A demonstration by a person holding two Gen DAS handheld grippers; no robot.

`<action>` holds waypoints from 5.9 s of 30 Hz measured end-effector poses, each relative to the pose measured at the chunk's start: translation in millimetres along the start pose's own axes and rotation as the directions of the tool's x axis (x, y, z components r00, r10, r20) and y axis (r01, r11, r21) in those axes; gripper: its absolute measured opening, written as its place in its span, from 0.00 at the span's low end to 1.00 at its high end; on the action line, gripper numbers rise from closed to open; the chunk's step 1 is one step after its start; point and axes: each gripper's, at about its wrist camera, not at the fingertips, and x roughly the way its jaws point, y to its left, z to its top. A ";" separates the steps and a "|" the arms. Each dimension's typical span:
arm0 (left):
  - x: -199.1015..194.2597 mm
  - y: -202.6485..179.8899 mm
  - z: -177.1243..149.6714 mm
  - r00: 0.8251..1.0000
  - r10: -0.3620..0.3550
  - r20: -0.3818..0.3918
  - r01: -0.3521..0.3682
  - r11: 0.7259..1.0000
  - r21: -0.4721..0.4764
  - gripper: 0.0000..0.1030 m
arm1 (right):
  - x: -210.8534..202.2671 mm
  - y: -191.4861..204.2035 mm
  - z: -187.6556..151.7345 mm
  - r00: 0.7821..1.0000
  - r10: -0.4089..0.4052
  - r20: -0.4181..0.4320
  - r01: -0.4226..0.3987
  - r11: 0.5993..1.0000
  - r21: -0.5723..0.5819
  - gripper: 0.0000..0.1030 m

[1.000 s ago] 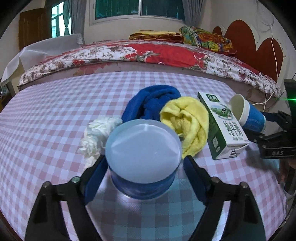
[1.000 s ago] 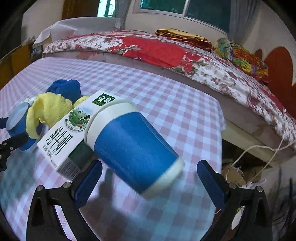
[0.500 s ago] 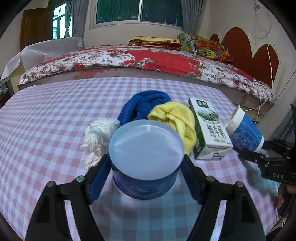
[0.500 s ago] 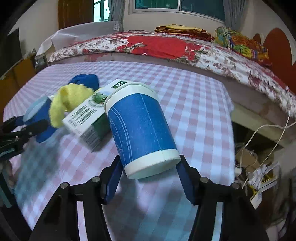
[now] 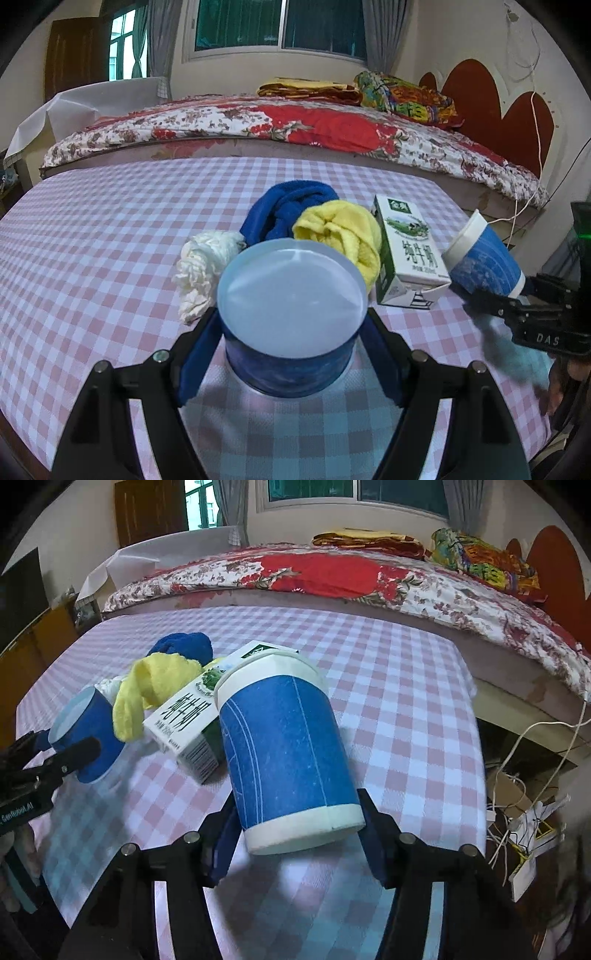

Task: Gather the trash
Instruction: 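Carry both blue cups with both tools over the trash bin, then open both tools to drop the blue cups into the bin, then move both open tools back toward the table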

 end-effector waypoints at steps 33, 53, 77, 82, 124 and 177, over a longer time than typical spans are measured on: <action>-68.0 -187.8 -34.1 0.963 -0.271 0.012 0.256 0.924 0.282 0.74 | -189.1 -92.6 -147.2 0.960 -0.236 0.154 0.179 0.933 0.313 0.56; -79.5 -322.0 -81.2 0.884 -0.448 -0.135 0.458 0.767 0.450 0.74 | -248.5 -187.8 -270.5 0.901 -0.434 0.008 0.375 0.786 0.492 0.56; -22.4 -418.1 -151.3 0.777 -0.475 -0.413 0.628 0.624 0.465 0.74 | -206.9 -230.9 -362.0 0.879 -0.410 -0.242 0.476 0.724 0.499 0.56; -6.3 -427.1 -159.0 0.755 -0.463 -0.465 0.649 0.629 0.427 0.74 | -188.3 -234.5 -362.3 0.887 -0.380 -0.263 0.461 0.744 0.484 0.56; -7.6 -421.6 -143.2 0.847 -0.360 -0.391 0.519 0.719 0.462 1.00 | -187.7 -268.6 -375.6 0.840 -0.458 -0.290 0.534 0.611 0.584 1.00; -62.4 -55.3 -10.4 0.996 -0.063 0.066 0.059 0.997 0.056 1.00 | -123.4 6.4 -57.5 0.977 -0.146 0.154 0.128 0.985 0.119 1.00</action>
